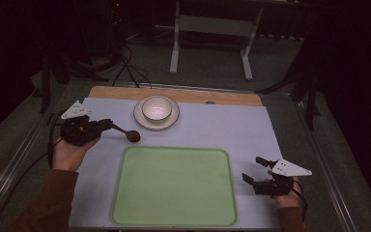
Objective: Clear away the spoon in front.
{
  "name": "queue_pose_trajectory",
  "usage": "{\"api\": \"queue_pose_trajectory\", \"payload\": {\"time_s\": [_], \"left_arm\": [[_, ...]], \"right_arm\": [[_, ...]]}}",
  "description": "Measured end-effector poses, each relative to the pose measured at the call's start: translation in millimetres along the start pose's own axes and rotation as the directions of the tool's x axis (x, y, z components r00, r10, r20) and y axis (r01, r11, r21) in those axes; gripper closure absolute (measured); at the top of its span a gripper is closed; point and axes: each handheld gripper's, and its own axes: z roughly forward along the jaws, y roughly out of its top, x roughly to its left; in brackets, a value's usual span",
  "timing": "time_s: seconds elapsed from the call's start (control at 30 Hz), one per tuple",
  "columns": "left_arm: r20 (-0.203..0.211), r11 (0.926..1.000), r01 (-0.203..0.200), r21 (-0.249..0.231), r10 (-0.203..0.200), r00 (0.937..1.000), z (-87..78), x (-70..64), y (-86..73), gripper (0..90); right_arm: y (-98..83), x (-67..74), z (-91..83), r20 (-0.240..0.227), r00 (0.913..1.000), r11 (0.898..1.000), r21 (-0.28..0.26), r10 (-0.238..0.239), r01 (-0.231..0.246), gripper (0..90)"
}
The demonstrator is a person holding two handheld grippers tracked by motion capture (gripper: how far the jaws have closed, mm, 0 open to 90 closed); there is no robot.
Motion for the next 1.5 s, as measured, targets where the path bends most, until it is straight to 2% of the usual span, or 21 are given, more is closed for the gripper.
{"api": "queue_pose_trajectory", "payload": {"time_s": [0.07,0.2,0.33,0.4,0.5,0.53,0.63,0.77,0.8,1.03,1.2,1.33,1.5], "left_arm": [[0.012,1.0000,-0.002,0.003,0.002,0.9999,-1.2,-3.2,-4.2,83.3],[0.020,0.9990,-0.018,0.040,0.017,0.9996,-1.2,-11.6,-11.6,83.3],[-0.009,0.9949,-0.028,0.097,0.029,0.9995,2.5,-18.1,-14.1,83.3],[-0.014,0.9952,-0.017,0.097,0.019,0.9997,5.4,-17.6,-13.4,83.2],[-0.035,0.9969,-0.005,0.079,0.008,0.9993,11.4,-12.9,-11.2,83.0],[-0.028,0.9981,0.009,0.061,-0.008,0.9996,13.9,-9.2,-10.6,82.8],[-0.040,0.9980,0.061,0.018,-0.060,0.9974,24.7,0.8,-8.2,81.5],[-0.059,0.9966,0.082,-0.007,-0.082,0.9949,35.7,5.5,-5.4,80.2],[-0.073,0.9956,0.091,-0.020,-0.092,0.9931,46.1,8.3,-2.5,80.2],[-0.085,0.9926,0.117,-0.031,-0.119,0.9892,68.4,14.6,2.9,79.5],[-0.112,0.9902,0.134,-0.038,-0.138,0.9841,80.7,18.9,1.6,78.3],[-0.104,0.9860,0.162,-0.040,-0.165,0.9808,89.3,20.5,0.2,78.4],[-0.043,0.9843,0.172,-0.041,-0.174,0.9839,89.3,17.4,0.4,80.5]], "right_arm": [[0.0,0.0,-0.2,0.000,1.0000,1.000,-0.001,0.001,-0.001,14.6],[-0.1,0.0,0.4,-0.001,1.0000,1.000,0.001,0.000,0.000,14.6],[0.0,0.1,0.1,-0.001,1.0000,1.000,0.001,0.000,0.000,14.6],[-0.1,0.0,0.3,-0.002,1.0000,1.000,0.001,0.000,0.000,14.6],[-0.1,0.3,0.8,-0.004,1.0000,1.000,0.002,-0.002,0.002,14.6],[-0.1,0.2,0.9,-0.005,1.0000,1.000,0.001,-0.002,0.002,14.6],[-0.1,0.0,0.8,-0.003,1.0000,1.000,0.002,0.000,0.000,14.6],[-0.2,0.0,0.9,-0.005,1.0000,1.000,0.004,0.000,0.000,14.6],[-0.2,0.0,0.9,-0.005,1.0000,1.000,0.004,0.000,0.000,14.6],[-0.3,0.0,1.1,-0.007,1.0000,1.000,0.008,0.001,-0.001,14.6],[-0.3,0.0,1.4,-0.008,1.0000,1.000,0.009,0.000,0.000,14.6],[-0.3,-0.1,1.2,-0.008,1.0000,1.000,0.010,0.002,-0.002,14.6],[-0.5,-0.6,1.4,-0.007,1.0000,1.000,0.012,0.000,0.000,14.6]]}}
